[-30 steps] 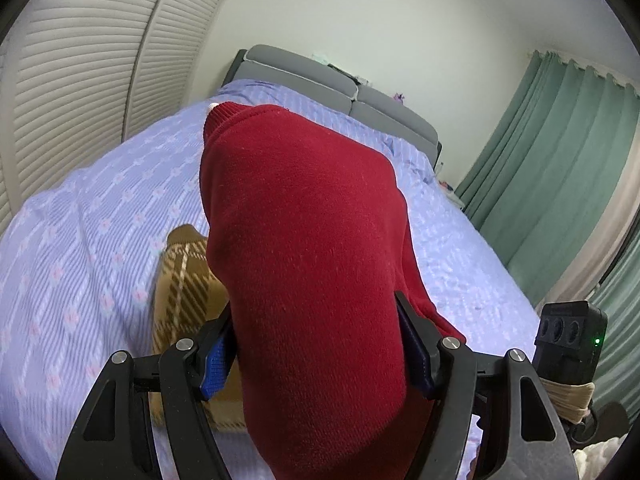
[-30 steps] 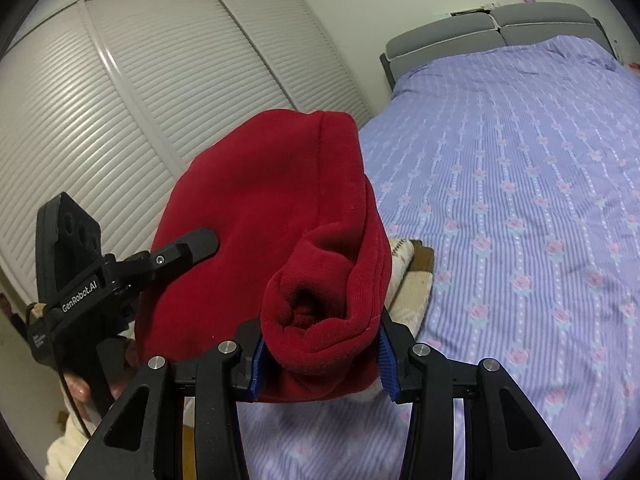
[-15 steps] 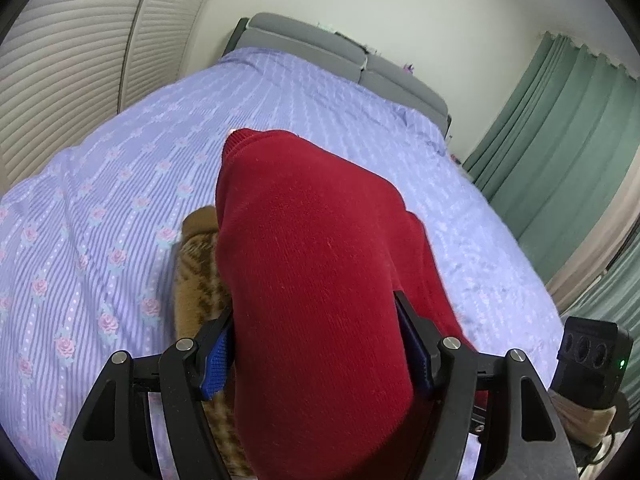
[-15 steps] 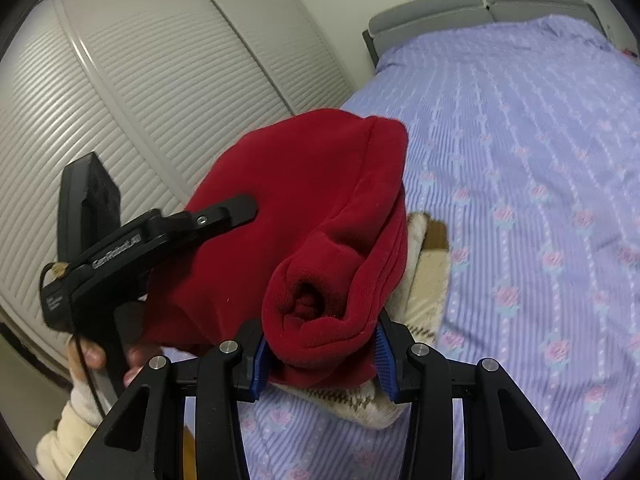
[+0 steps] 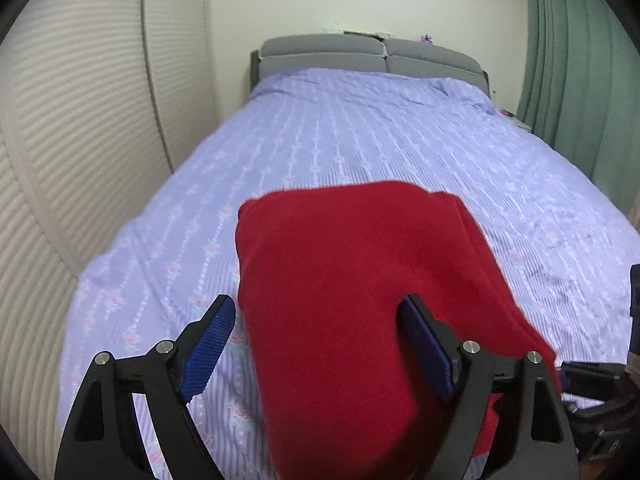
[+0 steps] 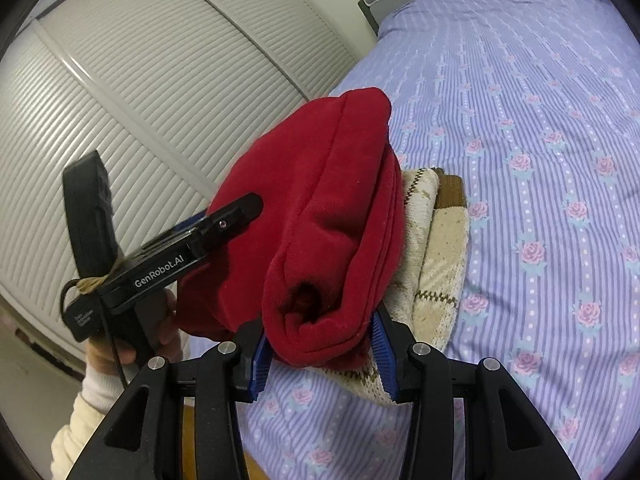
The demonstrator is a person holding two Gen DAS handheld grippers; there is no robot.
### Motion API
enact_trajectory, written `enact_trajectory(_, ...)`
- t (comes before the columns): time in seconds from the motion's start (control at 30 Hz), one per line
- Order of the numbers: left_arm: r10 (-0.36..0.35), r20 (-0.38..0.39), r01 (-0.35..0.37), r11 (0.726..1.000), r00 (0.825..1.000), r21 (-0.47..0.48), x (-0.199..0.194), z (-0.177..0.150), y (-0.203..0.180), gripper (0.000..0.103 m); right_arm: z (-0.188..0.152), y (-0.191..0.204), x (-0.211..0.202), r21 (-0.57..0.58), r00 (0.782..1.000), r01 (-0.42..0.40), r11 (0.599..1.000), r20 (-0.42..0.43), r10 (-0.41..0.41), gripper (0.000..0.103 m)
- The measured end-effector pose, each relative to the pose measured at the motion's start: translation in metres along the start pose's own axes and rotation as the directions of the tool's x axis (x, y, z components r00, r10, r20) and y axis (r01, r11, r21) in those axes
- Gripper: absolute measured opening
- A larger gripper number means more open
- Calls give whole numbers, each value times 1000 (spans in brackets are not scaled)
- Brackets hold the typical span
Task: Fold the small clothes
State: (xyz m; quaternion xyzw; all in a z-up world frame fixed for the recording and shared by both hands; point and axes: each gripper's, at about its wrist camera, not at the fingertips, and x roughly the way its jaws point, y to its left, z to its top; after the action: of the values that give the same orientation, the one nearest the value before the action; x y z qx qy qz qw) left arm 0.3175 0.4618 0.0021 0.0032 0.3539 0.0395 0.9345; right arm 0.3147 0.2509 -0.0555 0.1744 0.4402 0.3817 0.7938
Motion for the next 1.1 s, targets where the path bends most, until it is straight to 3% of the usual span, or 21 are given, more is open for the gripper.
enact_trajectory(0.3,75,77,-64,987,994,-145,-66,-14,-5,85,3,-3,-12,-63,1000,20,998,21,-19,55)
enact_trajectory(0.53,182,98,-170,977,978,-126,-118,-41,-35,87,8,-3,-25,-94,999,26,995,34,-22,55)
enact_trajectory(0.57,179,100,-167,979,979,-120,-123,-45,-40,88,7,-3,-32,-105,999,30,994,44,-26,55)
enact_trajectory(0.73,162,117,-155,986,980,-67,-144,-55,-78,93,-2,-2,-73,-186,985,121,975,146,-94,83)
enact_trajectory(0.9,106,164,-103,994,981,-27,-168,-57,-120,102,-14,-13,-133,-249,964,211,945,216,-159,88)
enact_trajectory(1.1,25,217,-34,999,976,38,-190,-60,-184,103,-32,-34,-201,-277,934,306,911,271,-232,91)
